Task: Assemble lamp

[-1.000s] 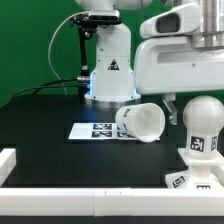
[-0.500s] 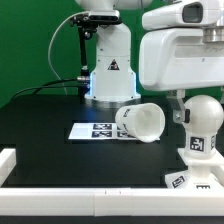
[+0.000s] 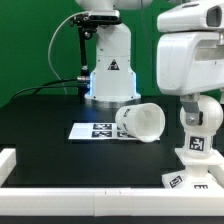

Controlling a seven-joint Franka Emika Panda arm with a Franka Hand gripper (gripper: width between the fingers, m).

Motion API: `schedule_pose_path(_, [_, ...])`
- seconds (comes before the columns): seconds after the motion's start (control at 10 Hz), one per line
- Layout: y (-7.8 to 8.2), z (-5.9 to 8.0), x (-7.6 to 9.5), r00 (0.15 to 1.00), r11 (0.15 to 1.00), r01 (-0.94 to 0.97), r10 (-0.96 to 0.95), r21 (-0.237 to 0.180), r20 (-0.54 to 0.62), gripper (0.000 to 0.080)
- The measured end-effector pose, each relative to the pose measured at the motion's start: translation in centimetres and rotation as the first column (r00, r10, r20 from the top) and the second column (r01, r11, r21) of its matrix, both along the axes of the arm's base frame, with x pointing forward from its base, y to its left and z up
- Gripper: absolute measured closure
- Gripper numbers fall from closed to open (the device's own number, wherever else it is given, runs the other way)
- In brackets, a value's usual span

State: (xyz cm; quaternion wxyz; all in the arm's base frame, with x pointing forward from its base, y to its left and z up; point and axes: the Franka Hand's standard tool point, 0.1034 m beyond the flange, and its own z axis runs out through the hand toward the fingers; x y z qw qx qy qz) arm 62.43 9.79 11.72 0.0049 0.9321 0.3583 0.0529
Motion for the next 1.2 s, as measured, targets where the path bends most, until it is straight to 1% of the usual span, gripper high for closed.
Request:
schedule_pose_path(0.1, [0.00, -0.01, 0.00, 1.000, 1.000, 0.003, -0.003, 0.000, 0.000, 0.0101])
schedule_pose_path(0.2, [-0.01, 0.00, 0.01, 1.000, 1.000, 0.003, -0.003, 0.000, 0.000, 0.0218])
schedule_pose_path(0.3, [-0.03, 0.00, 0.02, 1.000, 1.000, 0.003, -0.003, 0.000, 0.000, 0.0232])
schedule_pose_path(0.7, [-0.07, 0.00, 0.07, 0.999, 0.999, 0.047, -0.047, 0.006, 0.002, 0.0232])
schedule_pose_path(0.8, [-0.15, 0.02, 0.30, 0.987, 0.986, 0.163, -0.163, 0.024, 0.013, 0.0232])
schedule_pose_path(0.9, [-0.20, 0.05, 0.39, 0.955, 0.954, 0.297, -0.298, 0.043, 0.010, 0.0232])
schedule_pose_path(1.0, [-0.25, 0.00, 0.56, 0.904, 0.903, 0.424, -0.427, 0.073, 0.019, 0.0229])
schedule_pose_path(1.1, [-0.50, 0.05, 0.78, 0.839, 0.834, 0.539, -0.544, 0.116, 0.015, 0.0229])
schedule_pose_path(1.2, [-0.81, 0.16, 0.92, 0.735, 0.725, 0.673, -0.677, 0.148, -0.023, 0.0229])
